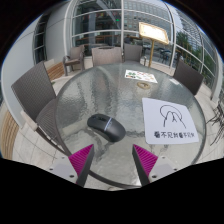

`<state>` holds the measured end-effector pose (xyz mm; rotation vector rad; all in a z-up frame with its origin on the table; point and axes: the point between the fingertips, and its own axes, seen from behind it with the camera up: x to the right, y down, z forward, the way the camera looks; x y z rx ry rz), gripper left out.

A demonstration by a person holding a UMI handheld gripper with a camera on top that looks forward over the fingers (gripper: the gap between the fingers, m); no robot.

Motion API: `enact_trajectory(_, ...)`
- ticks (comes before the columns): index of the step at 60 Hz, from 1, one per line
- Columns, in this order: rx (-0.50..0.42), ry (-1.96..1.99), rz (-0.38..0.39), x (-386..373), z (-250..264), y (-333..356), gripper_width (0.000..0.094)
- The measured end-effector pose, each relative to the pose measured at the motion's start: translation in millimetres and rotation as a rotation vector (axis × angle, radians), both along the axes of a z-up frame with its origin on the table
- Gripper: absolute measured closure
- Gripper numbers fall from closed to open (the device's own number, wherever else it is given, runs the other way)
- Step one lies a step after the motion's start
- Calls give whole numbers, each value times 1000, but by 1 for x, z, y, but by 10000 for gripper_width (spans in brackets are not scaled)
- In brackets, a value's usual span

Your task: Arrange mouse

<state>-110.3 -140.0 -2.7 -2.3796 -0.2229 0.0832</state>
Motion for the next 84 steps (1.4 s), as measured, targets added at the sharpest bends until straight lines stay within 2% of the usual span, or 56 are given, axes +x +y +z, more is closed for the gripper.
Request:
enact_trajectory(11, -14, -10, -11, -11, -5, 63, 169)
enact_trajectory(26, -30, -9, -136, 8, -12, 126, 180)
enact_trajectory(30, -48, -10, -162, 16, -17, 133, 241)
enact_trajectory(38, -38, 16, -190, 19, -17, 143, 428)
enact_trajectory(49, -57, 26, -192, 20, -18, 143, 554)
enact_trajectory(57, -91, 17, -159, 19, -17, 144, 635)
enact_trajectory(60, -112, 30, -132, 18, -13, 141, 636)
enact_trajectory(62, -104, 54, -115, 14, -1, 144, 636)
enact_trajectory(66, -18, 66, -97, 17, 49, 165, 636)
enact_trajectory(70, 85, 51, -69, 29, 117, 181, 635)
enact_trajectory(78, 268, 26, -72, 81, 242, 216, 634)
enact_trajectory(84, 325, 39, -99, 130, 278, 231, 635)
